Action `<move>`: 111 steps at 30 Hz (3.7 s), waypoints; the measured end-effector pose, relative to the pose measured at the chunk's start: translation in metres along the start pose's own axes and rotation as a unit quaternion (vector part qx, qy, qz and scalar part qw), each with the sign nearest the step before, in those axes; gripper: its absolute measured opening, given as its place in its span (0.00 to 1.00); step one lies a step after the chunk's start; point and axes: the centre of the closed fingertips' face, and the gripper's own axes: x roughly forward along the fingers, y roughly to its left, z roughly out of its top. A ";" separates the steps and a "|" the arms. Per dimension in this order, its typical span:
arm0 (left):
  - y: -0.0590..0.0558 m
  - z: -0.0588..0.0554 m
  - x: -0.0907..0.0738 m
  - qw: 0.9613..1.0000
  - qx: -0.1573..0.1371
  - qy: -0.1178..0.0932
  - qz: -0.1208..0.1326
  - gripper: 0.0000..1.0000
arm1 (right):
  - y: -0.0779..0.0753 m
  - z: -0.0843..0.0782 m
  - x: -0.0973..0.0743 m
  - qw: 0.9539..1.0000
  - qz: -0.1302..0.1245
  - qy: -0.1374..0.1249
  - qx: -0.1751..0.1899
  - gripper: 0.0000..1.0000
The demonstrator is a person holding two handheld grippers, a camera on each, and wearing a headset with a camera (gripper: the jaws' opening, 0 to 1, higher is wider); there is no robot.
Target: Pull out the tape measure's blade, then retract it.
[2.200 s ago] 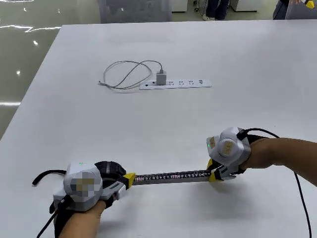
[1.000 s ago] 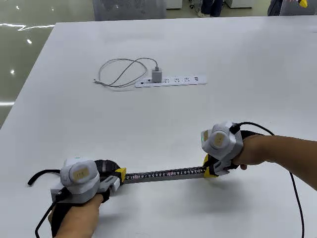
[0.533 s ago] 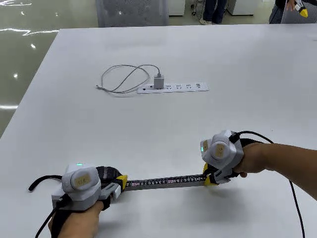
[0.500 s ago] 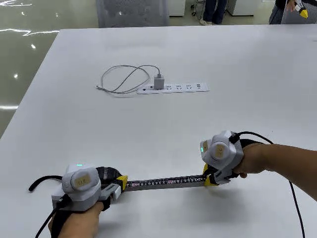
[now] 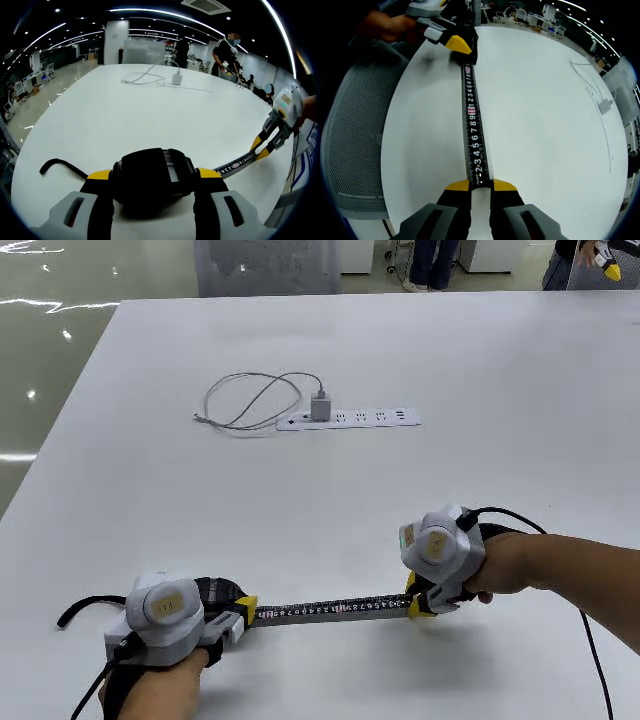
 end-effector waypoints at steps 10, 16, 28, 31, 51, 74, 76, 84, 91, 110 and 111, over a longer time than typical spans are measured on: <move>0.000 -0.001 0.000 1.000 0.003 0.002 0.000 0.61 | 0.001 0.003 0.002 1.000 -0.002 0.004 0.005 0.09; 0.000 -0.001 0.000 1.000 0.005 0.003 0.000 0.61 | 0.001 0.005 0.003 1.000 -0.001 0.004 0.005 0.09; 0.000 -0.001 0.000 1.000 0.006 0.004 0.000 0.61 | 0.001 0.010 0.004 1.000 -0.003 0.003 0.007 0.10; 0.000 -0.001 -0.001 1.000 0.006 0.004 0.000 0.61 | 0.001 0.011 0.004 1.000 -0.003 0.004 0.007 0.10; -0.001 -0.001 -0.001 1.000 0.008 0.003 0.000 0.61 | 0.002 0.022 0.007 1.000 -0.004 0.006 0.014 0.10; -0.001 -0.001 -0.001 1.000 0.008 0.004 -0.001 0.61 | 0.003 0.034 0.011 1.000 -0.005 0.001 0.012 0.10; -0.001 -0.001 -0.001 1.000 0.008 0.005 -0.002 0.61 | 0.003 0.035 0.012 1.000 -0.006 0.001 0.014 0.10; -0.001 -0.002 0.000 1.000 0.008 0.008 -0.003 0.61 | 0.004 0.038 0.013 1.000 -0.006 -0.002 0.017 0.10; -0.001 -0.002 0.000 1.000 0.009 0.007 -0.002 0.61 | 0.003 0.040 0.014 1.000 -0.006 -0.003 0.017 0.10; -0.001 -0.001 -0.001 1.000 0.009 0.004 -0.002 0.61 | 0.004 0.045 0.016 1.000 -0.006 -0.002 0.017 0.10; -0.001 -0.001 -0.001 1.000 0.009 0.004 -0.002 0.61 | 0.004 0.046 0.016 1.000 -0.006 -0.001 0.017 0.10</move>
